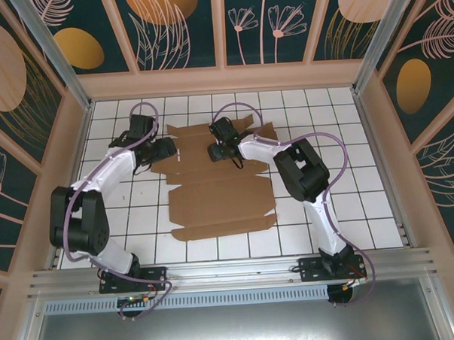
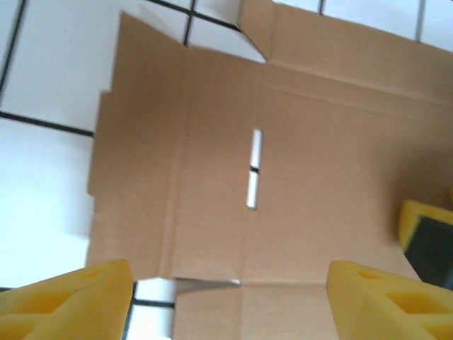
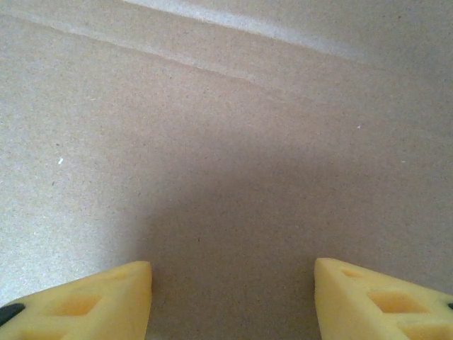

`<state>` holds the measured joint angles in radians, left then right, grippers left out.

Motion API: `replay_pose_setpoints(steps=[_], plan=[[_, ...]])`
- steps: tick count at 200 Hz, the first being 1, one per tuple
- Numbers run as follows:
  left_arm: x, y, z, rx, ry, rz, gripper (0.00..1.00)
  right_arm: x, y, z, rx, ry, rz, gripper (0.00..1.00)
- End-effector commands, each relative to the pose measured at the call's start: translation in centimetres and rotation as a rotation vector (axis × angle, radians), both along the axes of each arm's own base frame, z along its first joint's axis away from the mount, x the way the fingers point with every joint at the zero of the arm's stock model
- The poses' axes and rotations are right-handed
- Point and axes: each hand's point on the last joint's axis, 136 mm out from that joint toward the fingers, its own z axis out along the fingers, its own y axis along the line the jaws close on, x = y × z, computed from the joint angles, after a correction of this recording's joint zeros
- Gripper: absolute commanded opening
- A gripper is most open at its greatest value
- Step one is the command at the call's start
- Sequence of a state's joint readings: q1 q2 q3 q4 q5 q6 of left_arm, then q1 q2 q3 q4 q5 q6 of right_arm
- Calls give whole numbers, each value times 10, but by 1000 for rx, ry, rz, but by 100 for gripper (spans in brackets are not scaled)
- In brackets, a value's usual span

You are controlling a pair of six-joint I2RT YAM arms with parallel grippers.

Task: Fold the paper box

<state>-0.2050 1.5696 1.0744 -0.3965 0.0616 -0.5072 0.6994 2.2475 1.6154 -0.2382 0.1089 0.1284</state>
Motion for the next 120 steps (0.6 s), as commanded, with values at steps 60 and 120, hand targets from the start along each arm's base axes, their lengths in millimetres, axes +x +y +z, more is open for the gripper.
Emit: replay_pose_setpoints(steps=[60, 120], plan=[[-58, -18, -77, -141, 193, -24, 83, -53, -18, -66, -107, 230, 35, 60], [-39, -34, -87, -202, 186, -71, 80, -54, -18, -67, -111, 233, 41, 60]])
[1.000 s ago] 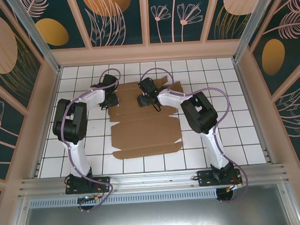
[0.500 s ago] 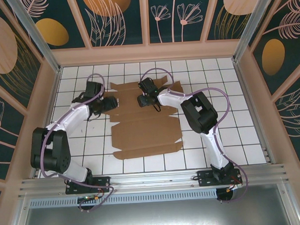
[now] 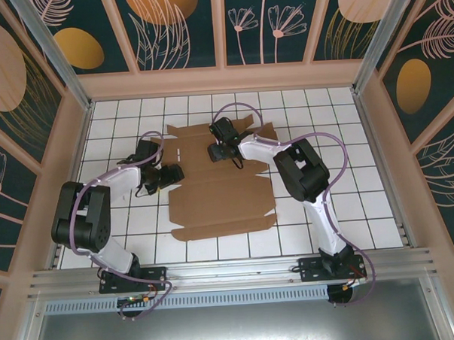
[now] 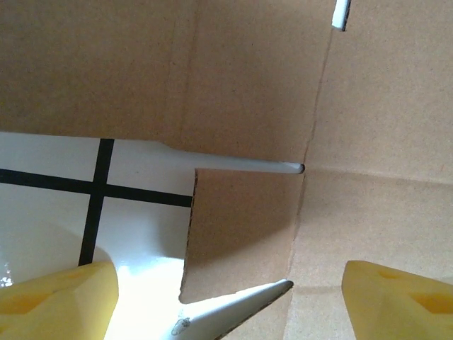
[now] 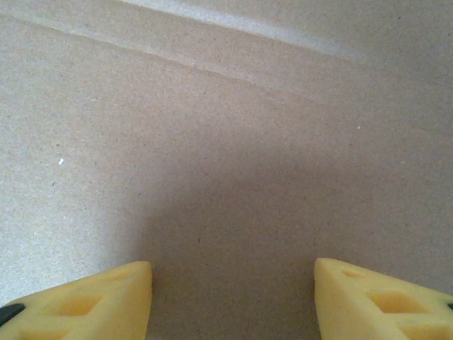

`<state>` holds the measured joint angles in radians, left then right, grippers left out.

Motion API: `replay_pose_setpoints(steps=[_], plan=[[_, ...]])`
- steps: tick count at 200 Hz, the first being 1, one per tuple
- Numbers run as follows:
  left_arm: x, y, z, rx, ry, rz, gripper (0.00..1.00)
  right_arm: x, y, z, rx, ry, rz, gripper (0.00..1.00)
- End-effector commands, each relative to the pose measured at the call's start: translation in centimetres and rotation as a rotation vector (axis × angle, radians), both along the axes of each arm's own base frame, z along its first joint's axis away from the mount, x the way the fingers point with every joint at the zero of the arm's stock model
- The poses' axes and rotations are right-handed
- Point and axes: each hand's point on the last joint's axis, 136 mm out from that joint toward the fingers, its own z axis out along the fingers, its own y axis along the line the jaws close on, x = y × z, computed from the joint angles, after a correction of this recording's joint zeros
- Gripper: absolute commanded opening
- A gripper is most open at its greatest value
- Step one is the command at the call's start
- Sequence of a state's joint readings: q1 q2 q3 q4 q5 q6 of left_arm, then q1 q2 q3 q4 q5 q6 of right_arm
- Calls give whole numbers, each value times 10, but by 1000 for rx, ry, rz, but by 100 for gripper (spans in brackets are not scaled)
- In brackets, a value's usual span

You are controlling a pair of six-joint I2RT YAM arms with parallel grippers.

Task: Fold the paper box

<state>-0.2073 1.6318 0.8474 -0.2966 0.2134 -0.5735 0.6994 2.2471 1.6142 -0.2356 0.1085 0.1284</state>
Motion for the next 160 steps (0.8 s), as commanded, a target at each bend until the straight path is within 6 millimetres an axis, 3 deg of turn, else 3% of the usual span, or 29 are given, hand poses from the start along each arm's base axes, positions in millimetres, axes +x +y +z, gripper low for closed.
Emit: replay_pose_setpoints(steps=[1, 66, 134, 160], plan=[[19, -20, 0, -89, -44, -43, 80, -54, -19, -67, -111, 234, 41, 60], [33, -38, 27, -180, -123, -105, 65, -54, -17, -67, -108, 239, 44, 60], [34, -54, 52, -275, -165, -125, 59, -54, -19, -67, -110, 239, 39, 60], [24, -75, 40, -308, -132, -153, 59, -54, -18, -68, -110, 239, 37, 60]])
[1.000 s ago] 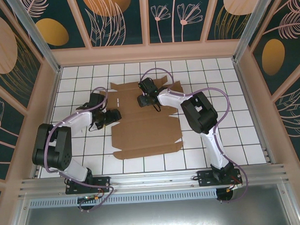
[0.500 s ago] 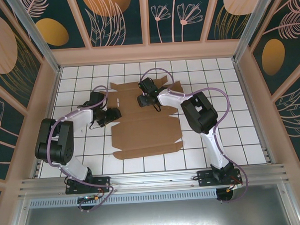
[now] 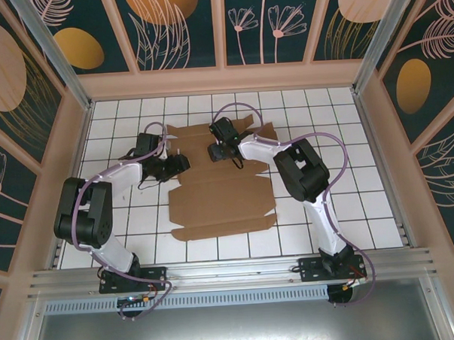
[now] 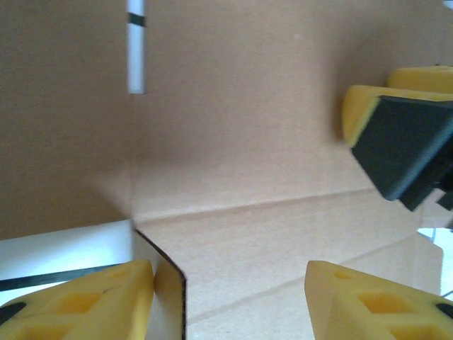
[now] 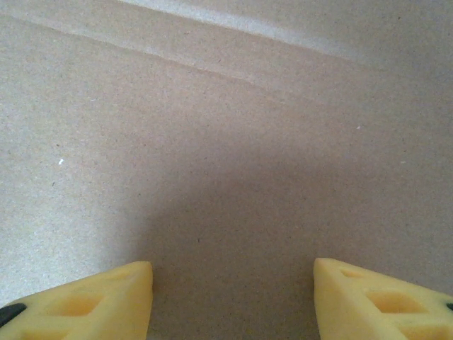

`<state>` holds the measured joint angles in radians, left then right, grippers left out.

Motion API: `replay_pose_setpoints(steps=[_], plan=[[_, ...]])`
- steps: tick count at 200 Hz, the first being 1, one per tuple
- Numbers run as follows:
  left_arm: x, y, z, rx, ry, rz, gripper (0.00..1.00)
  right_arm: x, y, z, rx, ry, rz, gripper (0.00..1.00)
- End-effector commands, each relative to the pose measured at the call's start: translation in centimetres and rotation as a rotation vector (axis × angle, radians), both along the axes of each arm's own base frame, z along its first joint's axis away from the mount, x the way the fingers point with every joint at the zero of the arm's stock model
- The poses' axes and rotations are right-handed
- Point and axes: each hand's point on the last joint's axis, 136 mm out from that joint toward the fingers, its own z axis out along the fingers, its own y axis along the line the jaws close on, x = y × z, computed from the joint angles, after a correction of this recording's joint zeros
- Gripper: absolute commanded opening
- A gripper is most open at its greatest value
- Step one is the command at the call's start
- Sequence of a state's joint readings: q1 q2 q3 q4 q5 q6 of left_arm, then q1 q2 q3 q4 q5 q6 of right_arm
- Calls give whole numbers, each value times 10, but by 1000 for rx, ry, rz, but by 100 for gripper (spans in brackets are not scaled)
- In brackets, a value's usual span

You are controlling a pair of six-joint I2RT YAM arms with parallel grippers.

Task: Fold the paper box

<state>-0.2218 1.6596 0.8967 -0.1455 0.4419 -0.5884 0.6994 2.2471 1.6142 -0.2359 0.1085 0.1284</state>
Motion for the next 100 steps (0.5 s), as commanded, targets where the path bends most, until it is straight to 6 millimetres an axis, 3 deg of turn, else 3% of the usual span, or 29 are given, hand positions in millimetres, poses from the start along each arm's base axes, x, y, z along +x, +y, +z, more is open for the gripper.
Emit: replay_pose_setpoints(steps=[1, 22, 47, 70, 100], plan=[[-6, -25, 5, -68, -14, -46, 59, -55, -18, -68, -110, 240, 36, 60], [-13, -37, -12, -94, 29, -54, 59, -54, -19, -67, -111, 238, 32, 60], [-7, -33, -7, -47, 11, -47, 60, -55, -18, -66, -105, 245, 33, 60], [9, -16, 29, 54, -81, -25, 63, -50, -17, -47, -63, 221, 20, 60], [32, -4, 112, 131, -276, -9, 57, -46, -6, -1, 39, 156, 31, 61]])
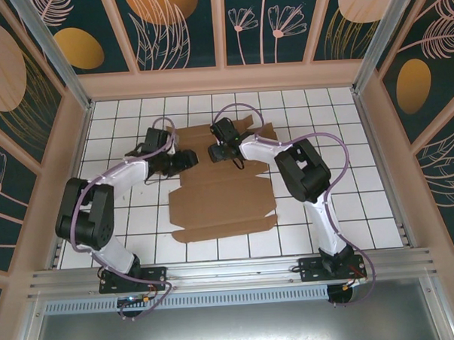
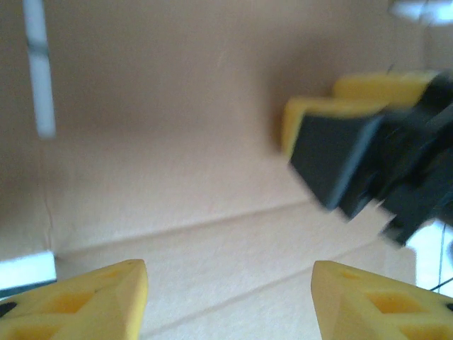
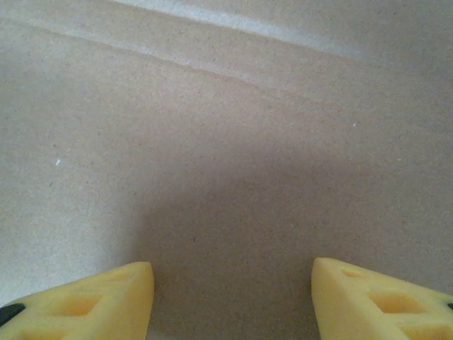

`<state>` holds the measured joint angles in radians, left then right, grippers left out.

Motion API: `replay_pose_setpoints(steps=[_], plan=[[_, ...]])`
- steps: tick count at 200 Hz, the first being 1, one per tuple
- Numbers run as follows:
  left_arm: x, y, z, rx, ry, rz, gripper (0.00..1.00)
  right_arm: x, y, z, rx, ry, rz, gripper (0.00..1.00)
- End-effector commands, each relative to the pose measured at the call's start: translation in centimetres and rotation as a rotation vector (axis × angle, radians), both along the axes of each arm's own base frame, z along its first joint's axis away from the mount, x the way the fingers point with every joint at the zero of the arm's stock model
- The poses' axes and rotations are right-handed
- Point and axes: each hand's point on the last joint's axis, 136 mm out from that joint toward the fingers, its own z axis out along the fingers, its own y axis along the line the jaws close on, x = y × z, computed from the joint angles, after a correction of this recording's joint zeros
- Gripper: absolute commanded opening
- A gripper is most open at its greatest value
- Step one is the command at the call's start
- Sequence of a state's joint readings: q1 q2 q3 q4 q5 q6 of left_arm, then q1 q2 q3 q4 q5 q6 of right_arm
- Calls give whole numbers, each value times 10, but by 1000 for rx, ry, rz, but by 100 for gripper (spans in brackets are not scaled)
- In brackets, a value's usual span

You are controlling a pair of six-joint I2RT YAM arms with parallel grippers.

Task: Fold the paper box

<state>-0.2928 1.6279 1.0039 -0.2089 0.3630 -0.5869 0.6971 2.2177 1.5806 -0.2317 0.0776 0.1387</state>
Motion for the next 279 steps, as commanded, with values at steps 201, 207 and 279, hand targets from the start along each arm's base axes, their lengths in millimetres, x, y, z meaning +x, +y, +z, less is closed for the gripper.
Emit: replay_pose_setpoints(steps=[201, 207, 279], plan=[[-14, -73, -69, 48, 137, -95, 0, -9, -61, -17, 90, 186, -75, 38], [-13, -69, -73, 33, 148, -88, 0, -9, -64, -20, 73, 186, -84, 38], [35, -42, -96, 58, 172, 1, 0, -51, -107, -26, 9, 221, -198, 41]])
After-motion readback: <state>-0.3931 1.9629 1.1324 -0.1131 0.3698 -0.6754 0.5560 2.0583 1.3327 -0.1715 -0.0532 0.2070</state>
